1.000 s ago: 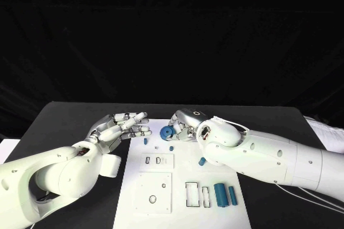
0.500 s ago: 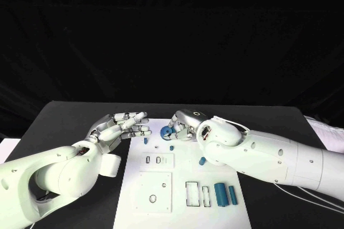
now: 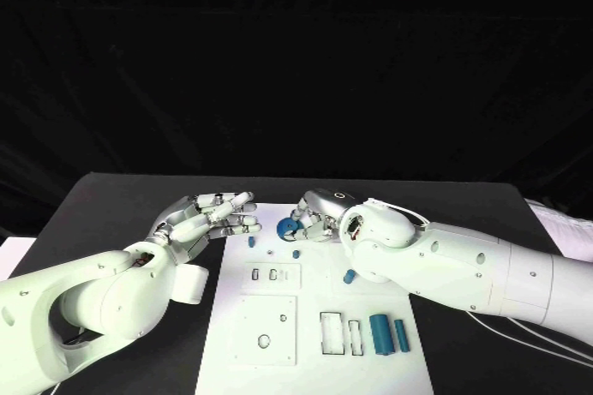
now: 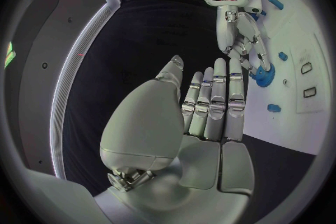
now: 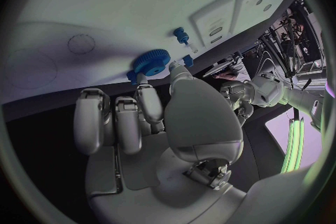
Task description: Assemble the parts on the task board
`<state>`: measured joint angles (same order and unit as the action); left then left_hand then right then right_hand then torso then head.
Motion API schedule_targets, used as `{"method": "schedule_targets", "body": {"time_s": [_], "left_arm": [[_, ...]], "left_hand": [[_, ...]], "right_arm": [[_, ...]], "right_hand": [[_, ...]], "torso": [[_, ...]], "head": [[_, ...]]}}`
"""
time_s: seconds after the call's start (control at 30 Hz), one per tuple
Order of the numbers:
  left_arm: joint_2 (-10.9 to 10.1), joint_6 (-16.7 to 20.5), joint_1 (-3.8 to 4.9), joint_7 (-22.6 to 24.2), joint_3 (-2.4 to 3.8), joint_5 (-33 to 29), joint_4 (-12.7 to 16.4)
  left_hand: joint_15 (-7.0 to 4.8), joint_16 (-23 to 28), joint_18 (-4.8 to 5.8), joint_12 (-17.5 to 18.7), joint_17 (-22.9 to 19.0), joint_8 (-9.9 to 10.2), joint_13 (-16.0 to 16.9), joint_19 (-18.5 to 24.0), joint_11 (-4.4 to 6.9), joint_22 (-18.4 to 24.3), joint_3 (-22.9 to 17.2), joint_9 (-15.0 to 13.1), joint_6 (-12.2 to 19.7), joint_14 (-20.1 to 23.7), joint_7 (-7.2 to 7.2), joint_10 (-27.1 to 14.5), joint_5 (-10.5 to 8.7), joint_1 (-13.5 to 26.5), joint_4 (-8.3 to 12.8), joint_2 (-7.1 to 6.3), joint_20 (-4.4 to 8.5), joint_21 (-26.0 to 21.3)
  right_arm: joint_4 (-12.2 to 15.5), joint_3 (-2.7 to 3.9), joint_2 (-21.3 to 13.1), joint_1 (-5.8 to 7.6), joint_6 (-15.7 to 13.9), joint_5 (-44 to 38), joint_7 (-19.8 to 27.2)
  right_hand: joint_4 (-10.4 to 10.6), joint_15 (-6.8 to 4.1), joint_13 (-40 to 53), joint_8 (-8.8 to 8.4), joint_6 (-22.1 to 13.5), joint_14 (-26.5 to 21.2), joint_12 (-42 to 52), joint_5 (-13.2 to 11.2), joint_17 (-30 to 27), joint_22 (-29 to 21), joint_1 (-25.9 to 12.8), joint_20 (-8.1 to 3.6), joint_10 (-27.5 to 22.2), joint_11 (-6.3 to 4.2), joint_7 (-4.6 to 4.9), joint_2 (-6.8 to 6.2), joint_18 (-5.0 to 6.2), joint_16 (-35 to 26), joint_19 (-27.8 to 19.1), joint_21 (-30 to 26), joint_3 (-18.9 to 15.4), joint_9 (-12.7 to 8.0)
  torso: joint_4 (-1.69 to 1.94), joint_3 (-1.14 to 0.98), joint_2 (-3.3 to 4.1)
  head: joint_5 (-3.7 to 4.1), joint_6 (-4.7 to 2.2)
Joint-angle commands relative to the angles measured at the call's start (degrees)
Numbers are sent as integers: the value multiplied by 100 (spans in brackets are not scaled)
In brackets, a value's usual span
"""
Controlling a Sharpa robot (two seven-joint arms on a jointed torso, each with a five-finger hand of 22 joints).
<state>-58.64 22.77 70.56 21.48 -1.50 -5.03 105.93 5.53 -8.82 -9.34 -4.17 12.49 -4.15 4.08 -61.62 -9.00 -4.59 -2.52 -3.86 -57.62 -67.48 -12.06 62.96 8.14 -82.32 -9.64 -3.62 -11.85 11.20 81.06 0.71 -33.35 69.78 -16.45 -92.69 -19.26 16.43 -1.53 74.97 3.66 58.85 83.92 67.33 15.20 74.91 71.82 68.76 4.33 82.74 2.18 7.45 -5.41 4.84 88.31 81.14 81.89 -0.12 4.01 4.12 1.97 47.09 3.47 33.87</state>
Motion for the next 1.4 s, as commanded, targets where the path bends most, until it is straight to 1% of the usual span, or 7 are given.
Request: {"method": "schedule_targets", "body": {"time_s": [0.03, 0.17, 0.33, 0.57, 0.83, 1.0, 1.4], "left_arm": [[-2, -98, 13, 19, 4, -4, 22], [-12, -93, 13, 17, 4, -4, 31], [-14, -97, 14, 16, 4, -4, 25], [-21, -103, 14, 19, 4, -4, -5], [-21, -140, 13, 21, 3, -5, -61], [-9, -186, 12, 25, 2, -5, -99], [54, -232, 7, 24, -8, -5, -197]], "left_hand": [[30, 19, -106, 35, 5, 27, -3, -28, 3, 9, 7, 7, 12, -7, -16, -32, -20, 18, 27, 54, -11, -37], [30, 19, -106, 35, 5, 27, -3, -28, 3, 9, 7, 7, 12, -7, -16, -32, -20, 18, 27, 54, -11, -37], [30, 19, -106, 35, 5, 27, -3, -28, 3, 9, 7, 7, 12, -7, -16, -32, -20, 18, 27, 54, -11, -37], [32, 26, -106, 38, 9, 30, -3, -31, 0, 12, 11, 7, 18, -7, -20, -39, -20, 18, 34, 54, -12, -43], [31, 33, -107, 33, 14, 26, -1, -34, 5, 15, 11, 5, 10, -10, -10, -31, -19, 13, 43, 62, -13, -50], [20, 51, -112, 13, 33, 8, 8, -50, 30, 24, 9, -4, -31, -22, 24, 15, -18, -3, 71, 87, -9, -69], [14, 58, -113, 6, 42, 2, 11, -59, 39, 27, 10, -6, -51, -29, 35, 37, -17, -6, 80, 98, -6, -77]], "right_arm": [[-45, -22, 1, -20, 150, -41, -72], [-43, -28, -11, -20, 117, -32, -72], [121, -31, -155, -28, -576, 21, 101], [491, 41, -799, -21, -1455, 1364, 1446], [686, 103, -1845, 18, -717, 3194, 2457], [567, 109, -2290, -52, -480, 3349, 2669], [348, 109, -2519, -388, -549, 2984, 2699]], "right_hand": [[-4, -11, 45, -21, -80, 534, -21, -24, 1154, -3, 57, 4, 10, 34, 8, -53, -112, 14, 23, 16, -52, -13], [-7, 1, 44, -17, -127, 533, -32, -76, 1149, -8, 121, 15, 3, 48, 22, -75, -111, 11, 18, 13, -91, -19], [-14, 3, 58, -1, -112, 533, -18, -20, 1150, 0, 226, 22, 9, 44, 17, -67, -111, 11, 22, 17, -97, -12], [-97, 0, 2, -3, -104, 522, -126, 32, 1106, -26, 531, 22, -34, 42, 19, 16, -105, -10, 5, 3, -38, -10], [-605, -37, -10, 58, 107, 531, -171, 154, 1154, -25, 1305, -7, -63, -5, -17, 74, -104, 8, -5, -4, 148, 19], [-752, -49, -40, 44, 173, 528, -225, 125, 1142, -29, 1472, -21, -78, -17, -25, 23, -104, 1, -10, -7, 187, 12], [-801, -32, -89, -18, 34, 526, -310, 104, 1133, -47, 1446, -13, -99, 9, 4, -72, -102, -5, -21, -18, 128, -22]], "torso": [[-11, -5, -2], [-8, -3, 2], [2, -12, -7], [-27, -4, -18], [-132, -35, -56], [-211, -88, -68], [-229, -157, -77]], "head": [[-2, -6], [9, -12], [21, -16], [21, -45], [8, -61], [-21, -88], [6, -62]]}}
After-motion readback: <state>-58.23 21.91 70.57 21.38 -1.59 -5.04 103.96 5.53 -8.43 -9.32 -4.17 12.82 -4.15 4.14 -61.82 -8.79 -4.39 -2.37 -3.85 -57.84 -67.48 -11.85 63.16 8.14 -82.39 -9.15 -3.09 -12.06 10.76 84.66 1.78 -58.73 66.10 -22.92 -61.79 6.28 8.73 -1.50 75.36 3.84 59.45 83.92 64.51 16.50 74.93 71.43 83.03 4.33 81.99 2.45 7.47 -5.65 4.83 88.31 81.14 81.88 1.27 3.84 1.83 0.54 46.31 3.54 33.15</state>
